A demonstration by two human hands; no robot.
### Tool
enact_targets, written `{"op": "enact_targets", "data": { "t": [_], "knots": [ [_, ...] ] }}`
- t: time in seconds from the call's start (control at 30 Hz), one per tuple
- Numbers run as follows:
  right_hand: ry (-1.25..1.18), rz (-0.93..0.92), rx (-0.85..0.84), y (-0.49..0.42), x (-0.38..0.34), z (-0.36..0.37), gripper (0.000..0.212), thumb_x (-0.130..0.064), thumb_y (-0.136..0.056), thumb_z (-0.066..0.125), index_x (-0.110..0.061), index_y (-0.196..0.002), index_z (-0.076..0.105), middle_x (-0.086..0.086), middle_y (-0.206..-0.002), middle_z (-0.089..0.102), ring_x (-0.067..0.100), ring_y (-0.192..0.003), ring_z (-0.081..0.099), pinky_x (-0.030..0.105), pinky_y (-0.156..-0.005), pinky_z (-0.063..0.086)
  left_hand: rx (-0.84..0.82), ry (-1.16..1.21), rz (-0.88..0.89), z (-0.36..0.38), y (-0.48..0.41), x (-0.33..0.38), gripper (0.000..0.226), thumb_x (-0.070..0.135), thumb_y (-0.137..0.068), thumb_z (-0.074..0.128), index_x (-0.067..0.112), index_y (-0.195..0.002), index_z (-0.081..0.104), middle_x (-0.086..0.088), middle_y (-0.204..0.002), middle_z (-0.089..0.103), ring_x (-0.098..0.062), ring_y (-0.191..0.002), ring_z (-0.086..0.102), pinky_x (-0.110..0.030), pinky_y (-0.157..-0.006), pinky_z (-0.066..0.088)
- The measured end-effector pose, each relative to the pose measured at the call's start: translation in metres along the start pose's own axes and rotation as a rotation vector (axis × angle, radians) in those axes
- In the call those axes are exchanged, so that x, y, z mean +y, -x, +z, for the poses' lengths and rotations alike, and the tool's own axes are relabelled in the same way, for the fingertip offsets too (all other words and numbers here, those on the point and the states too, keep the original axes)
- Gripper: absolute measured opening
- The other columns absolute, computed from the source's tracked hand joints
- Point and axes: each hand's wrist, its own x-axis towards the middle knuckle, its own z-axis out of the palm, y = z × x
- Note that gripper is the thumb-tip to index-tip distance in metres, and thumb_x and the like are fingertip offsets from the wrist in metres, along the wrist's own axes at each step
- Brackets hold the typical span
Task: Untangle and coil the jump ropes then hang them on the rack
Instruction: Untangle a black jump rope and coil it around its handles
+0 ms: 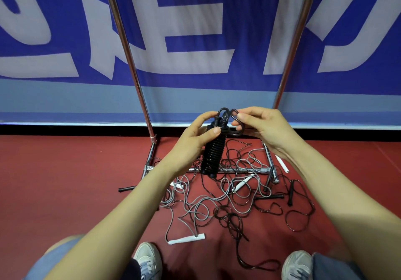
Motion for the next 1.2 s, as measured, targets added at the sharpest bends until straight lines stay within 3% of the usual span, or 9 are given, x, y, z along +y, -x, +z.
{"op": "enact_targets", "data": {
  "t": [0.17, 0.27, 0.33, 0.43, 0.53, 0.67, 0.9, 1.07, 1.2],
  "knots": [
    [0.115, -0.034, 0.071, -0.001, 0.009, -0.001, 0.018, -0.009, -0.098, 0.053, -0.01, -0.108, 0.068, -0.003, -0.073, 0.061, 0.012, -0.073, 0.06, 0.03, -0.083, 0.053, 0.006, 0.012, 0.001, 0.005, -0.002, -0.002, 0.029, 0.014, -0.096, 0.054, 0.035, -0.117, 0.055, -0.006, -0.104, 0.065, -0.029, -0.1, 0.061, -0.047, -0.097, 0.045],
    [0.217, -0.121, 0.11, 0.0, 0.011, 0.001, 0.018, -0.013, -0.098, 0.054, -0.029, -0.1, 0.062, -0.005, -0.07, 0.065, 0.018, -0.074, 0.062, 0.04, -0.086, 0.05, 0.024, 0.028, -0.009, 0.006, -0.004, -0.004, 0.029, 0.014, -0.097, 0.054, 0.035, -0.116, 0.055, -0.007, -0.104, 0.064, -0.03, -0.1, 0.061, -0.042, -0.092, 0.047],
    [0.269, -0.161, 0.148, 0.0, 0.013, 0.006, 0.018, -0.012, -0.097, 0.054, -0.029, -0.093, 0.059, -0.003, -0.074, 0.068, 0.017, -0.074, 0.064, 0.04, -0.085, 0.051, 0.038, 0.041, -0.016, 0.007, -0.005, -0.005, 0.028, 0.013, -0.097, 0.053, 0.033, -0.116, 0.054, -0.008, -0.102, 0.063, -0.029, -0.098, 0.061, -0.039, -0.087, 0.047],
    [0.439, -0.226, 0.186, 0.003, 0.015, 0.017, 0.015, -0.013, -0.098, 0.052, -0.026, -0.093, 0.06, -0.006, -0.088, 0.069, 0.008, -0.084, 0.065, 0.027, -0.083, 0.049, 0.047, 0.072, -0.041, 0.009, -0.006, -0.008, 0.028, 0.014, -0.096, 0.054, 0.032, -0.118, 0.055, -0.012, -0.101, 0.059, -0.032, -0.095, 0.059, -0.043, -0.087, 0.047],
    [0.494, -0.22, 0.123, 0.006, 0.012, 0.018, 0.016, -0.025, -0.1, 0.048, -0.026, -0.108, 0.062, -0.017, -0.094, 0.065, -0.009, -0.085, 0.06, 0.012, -0.077, 0.042, 0.071, 0.136, -0.082, 0.006, -0.006, -0.009, 0.027, 0.017, -0.096, 0.055, 0.032, -0.119, 0.056, -0.015, -0.104, 0.058, -0.034, -0.095, 0.057, -0.043, -0.085, 0.047],
    [0.436, -0.276, 0.019, 0.01, 0.009, 0.012, 0.035, -0.022, -0.09, 0.066, -0.03, -0.124, 0.06, -0.006, -0.114, 0.063, 0.001, -0.104, 0.061, 0.012, -0.092, 0.046, 0.079, 0.19, -0.096, -0.001, -0.007, -0.006, 0.025, 0.018, -0.097, 0.054, 0.033, -0.116, 0.057, -0.012, -0.105, 0.062, -0.033, -0.097, 0.057, -0.041, -0.081, 0.045],
    [0.399, -0.262, 0.147, 0.009, 0.001, -0.001, 0.029, -0.012, -0.081, 0.075, -0.039, -0.089, 0.071, -0.018, -0.089, 0.073, 0.003, -0.088, 0.068, 0.02, -0.088, 0.049, 0.001, 0.116, -0.063, 0.002, -0.005, -0.006, 0.029, 0.016, -0.096, 0.055, 0.033, -0.12, 0.056, -0.011, -0.109, 0.062, -0.035, -0.099, 0.058, -0.046, -0.089, 0.045],
    [0.451, -0.308, 0.126, 0.013, -0.002, -0.002, 0.027, -0.011, -0.081, 0.075, -0.037, -0.088, 0.072, -0.017, -0.088, 0.073, 0.003, -0.085, 0.069, 0.018, -0.085, 0.05, -0.072, 0.031, -0.068, 0.001, -0.004, -0.004, 0.036, 0.016, -0.098, 0.052, 0.027, -0.132, 0.049, -0.012, -0.113, 0.06, -0.044, -0.11, 0.059, -0.052, -0.099, 0.045],
    [0.51, -0.309, 0.142, 0.015, 0.0, -0.002, 0.021, -0.013, -0.082, 0.075, -0.033, -0.086, 0.073, -0.017, -0.084, 0.072, 0.0, -0.078, 0.066, 0.018, -0.077, 0.05, -0.113, -0.026, -0.051, 0.001, 0.0, -0.002, 0.035, 0.015, -0.098, 0.051, 0.024, -0.131, 0.049, -0.015, -0.116, 0.063, -0.03, -0.101, 0.063, -0.044, -0.096, 0.048]
  ]
}}
